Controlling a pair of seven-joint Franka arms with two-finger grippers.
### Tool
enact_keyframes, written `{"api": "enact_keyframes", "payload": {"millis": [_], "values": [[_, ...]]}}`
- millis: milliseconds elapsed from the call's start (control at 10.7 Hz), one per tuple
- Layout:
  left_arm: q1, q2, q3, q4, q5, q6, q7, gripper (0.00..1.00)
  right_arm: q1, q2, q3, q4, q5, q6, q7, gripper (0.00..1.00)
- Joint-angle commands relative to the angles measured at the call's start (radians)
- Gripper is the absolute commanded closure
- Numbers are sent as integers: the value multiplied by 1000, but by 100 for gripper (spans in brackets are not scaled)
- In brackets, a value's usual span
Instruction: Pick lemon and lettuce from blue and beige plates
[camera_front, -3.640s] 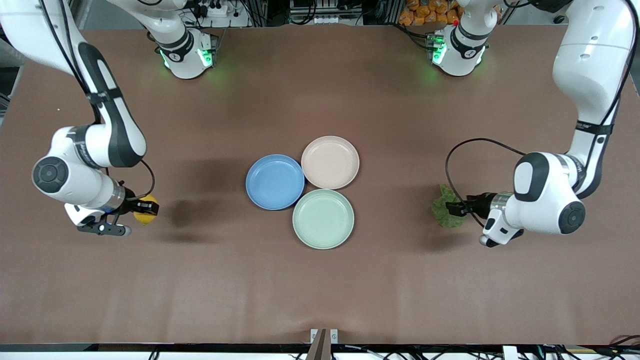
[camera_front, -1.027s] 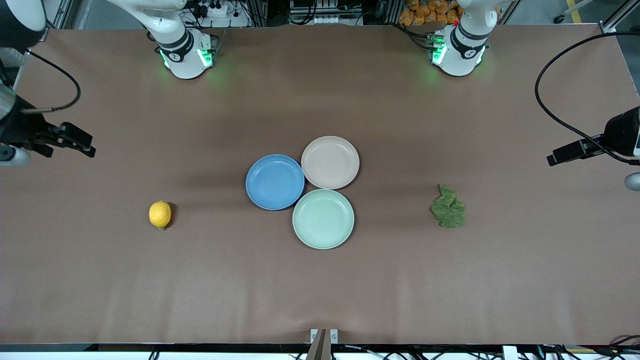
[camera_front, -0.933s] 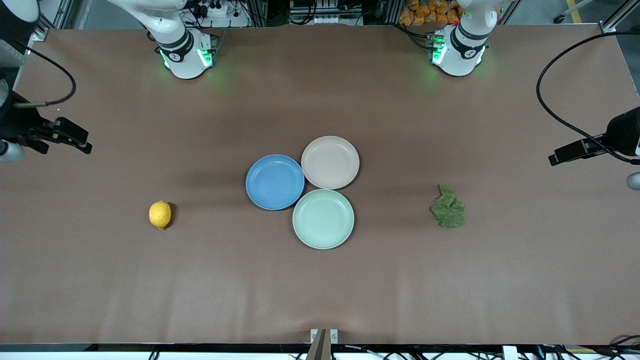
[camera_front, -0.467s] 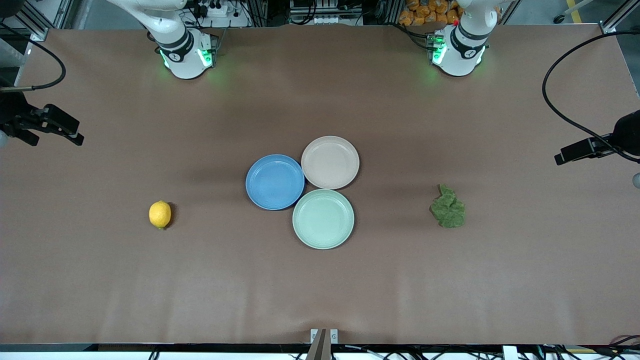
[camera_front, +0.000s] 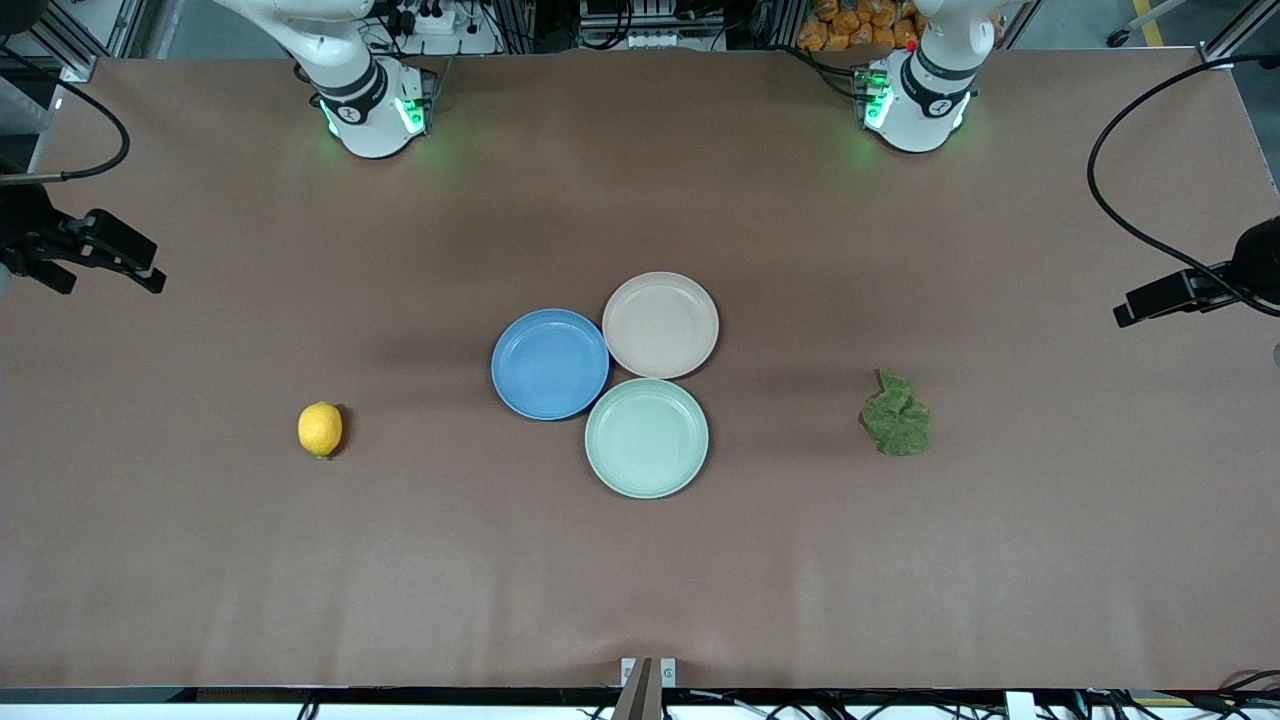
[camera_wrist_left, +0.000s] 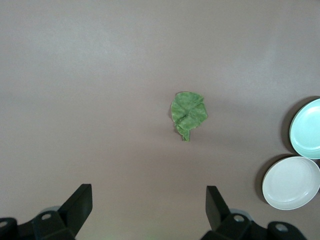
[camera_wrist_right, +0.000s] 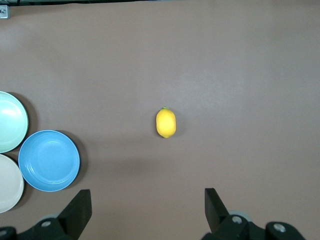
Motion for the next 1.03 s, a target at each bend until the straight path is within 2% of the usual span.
{"api": "enact_keyframes", "payload": {"millis": [0, 187, 373, 653, 840, 933], "values": [[4, -11, 10, -4, -22, 0, 21, 0, -6, -6, 1, 4, 22, -8, -7, 0], [-32, -16, 45, -4, -25, 0, 23, 0, -8, -3, 1, 4, 22, 1, -7, 0], [-115, -19, 138, -4, -30, -2, 21, 0, -9, -2, 1, 4, 22, 1, -7, 0], [-140, -19, 165, -4, -45, -2, 21, 0, -9, -2, 1, 2, 22, 1, -8, 0], [-262, -28, 299, -4, -48, -3, 21, 0, -12, -2, 1, 4, 25, 1, -8, 0], [-273, -30, 312, -4, -50, -5, 21, 0, -12, -2, 1, 4, 25, 1, -10, 0]]}}
